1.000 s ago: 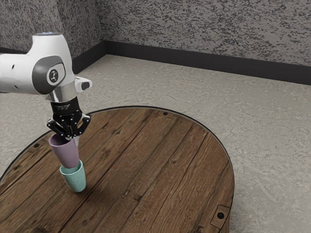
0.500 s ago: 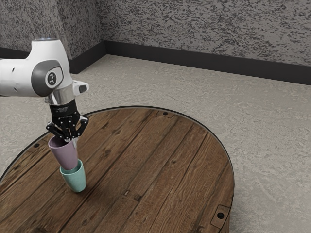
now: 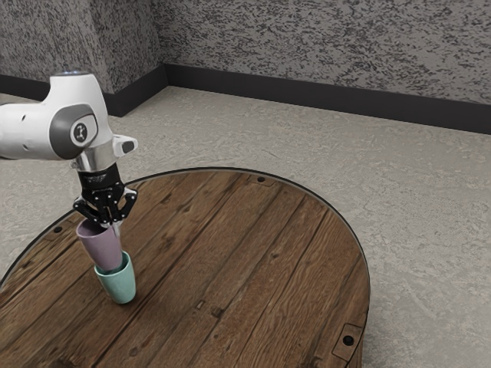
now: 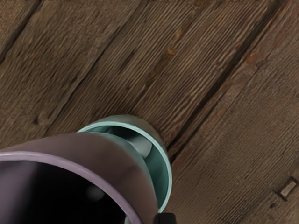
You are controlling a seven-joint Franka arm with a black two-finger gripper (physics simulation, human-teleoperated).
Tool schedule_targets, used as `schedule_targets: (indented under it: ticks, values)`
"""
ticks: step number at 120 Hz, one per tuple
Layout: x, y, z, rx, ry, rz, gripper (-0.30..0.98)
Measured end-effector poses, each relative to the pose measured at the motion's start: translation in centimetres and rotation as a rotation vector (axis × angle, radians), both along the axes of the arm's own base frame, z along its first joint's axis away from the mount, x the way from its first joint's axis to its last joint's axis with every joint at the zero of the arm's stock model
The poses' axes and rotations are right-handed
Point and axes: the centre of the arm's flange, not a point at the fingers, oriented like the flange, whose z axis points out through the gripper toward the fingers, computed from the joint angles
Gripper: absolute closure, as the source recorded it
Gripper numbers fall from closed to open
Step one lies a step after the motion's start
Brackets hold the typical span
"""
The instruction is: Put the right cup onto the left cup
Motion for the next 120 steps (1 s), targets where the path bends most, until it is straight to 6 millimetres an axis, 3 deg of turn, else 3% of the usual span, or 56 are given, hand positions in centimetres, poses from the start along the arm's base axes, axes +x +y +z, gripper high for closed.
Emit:
schedule_targets:
  ticks: [25,47,73,99,120]
  values:
    - [0.3,-0.4,0.0,-0.009,-0.016,0.007,0.37]
    - [-0.1,-3.2,2.6,0.013,-0.057,-0.019,0.16]
    - [0.3,-6.1,6.7,-0.024,-0.11,-0.133,0.06]
    - [6.4,-7.3,13.0,0.032,-0.132,-0.278,0.02]
    - [6.2,-9.1,16.6,0.092,-0.123,-0.397,0.01]
